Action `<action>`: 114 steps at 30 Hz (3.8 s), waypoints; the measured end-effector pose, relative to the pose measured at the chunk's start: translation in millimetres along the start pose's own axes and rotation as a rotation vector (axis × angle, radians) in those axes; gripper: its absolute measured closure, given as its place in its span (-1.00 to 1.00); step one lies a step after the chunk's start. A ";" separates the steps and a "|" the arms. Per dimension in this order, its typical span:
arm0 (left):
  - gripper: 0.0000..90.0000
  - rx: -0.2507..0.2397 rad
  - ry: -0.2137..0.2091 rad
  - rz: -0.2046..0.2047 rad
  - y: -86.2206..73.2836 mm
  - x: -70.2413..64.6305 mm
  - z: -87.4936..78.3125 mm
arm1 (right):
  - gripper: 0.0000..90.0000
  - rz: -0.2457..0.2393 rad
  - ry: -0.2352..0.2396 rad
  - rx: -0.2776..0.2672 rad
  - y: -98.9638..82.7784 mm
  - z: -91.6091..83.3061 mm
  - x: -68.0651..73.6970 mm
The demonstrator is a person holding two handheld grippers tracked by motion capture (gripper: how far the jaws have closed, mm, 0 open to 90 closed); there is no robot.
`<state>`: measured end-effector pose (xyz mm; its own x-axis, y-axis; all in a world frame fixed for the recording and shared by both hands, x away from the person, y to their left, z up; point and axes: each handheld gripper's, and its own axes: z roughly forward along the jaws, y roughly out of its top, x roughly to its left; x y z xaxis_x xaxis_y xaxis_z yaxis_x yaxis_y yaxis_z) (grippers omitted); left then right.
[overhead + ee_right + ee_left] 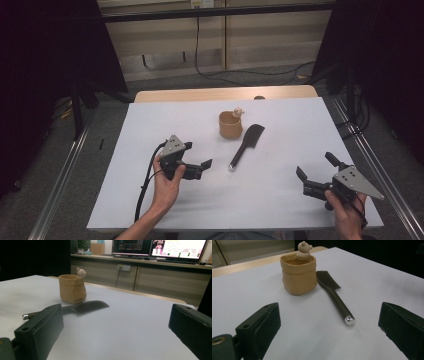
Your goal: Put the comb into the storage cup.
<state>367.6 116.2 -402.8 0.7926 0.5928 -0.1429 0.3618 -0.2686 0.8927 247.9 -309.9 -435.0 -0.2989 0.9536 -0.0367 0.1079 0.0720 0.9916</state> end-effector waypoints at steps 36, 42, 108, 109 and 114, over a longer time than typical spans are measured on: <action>-0.90 0.070 -0.110 0.010 39.4 -12.6 62.8 | -1.00 -0.005 0.009 -0.002 0.0 -0.3 0.4; -0.87 0.140 -0.121 0.011 44.1 -10.0 79.9 | -1.00 -0.003 0.013 -0.003 0.0 -0.2 0.6; -0.70 0.712 0.025 0.006 61.2 -19.9 178.2 | -1.00 -0.022 0.038 0.010 -0.7 0.4 1.8; -0.69 0.713 0.024 0.003 60.8 -20.3 179.7 | -1.00 -0.021 0.039 0.010 -0.7 0.2 2.1; -0.55 0.730 0.029 -0.021 60.4 -20.1 186.3 | -1.00 -0.023 0.040 0.011 -0.7 0.1 2.0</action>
<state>464.9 -53.4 -425.7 0.7724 0.6203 -0.1364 0.6197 -0.6889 0.3760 247.3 -308.0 -435.8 -0.3395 0.9390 -0.0546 0.1104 0.0974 0.9891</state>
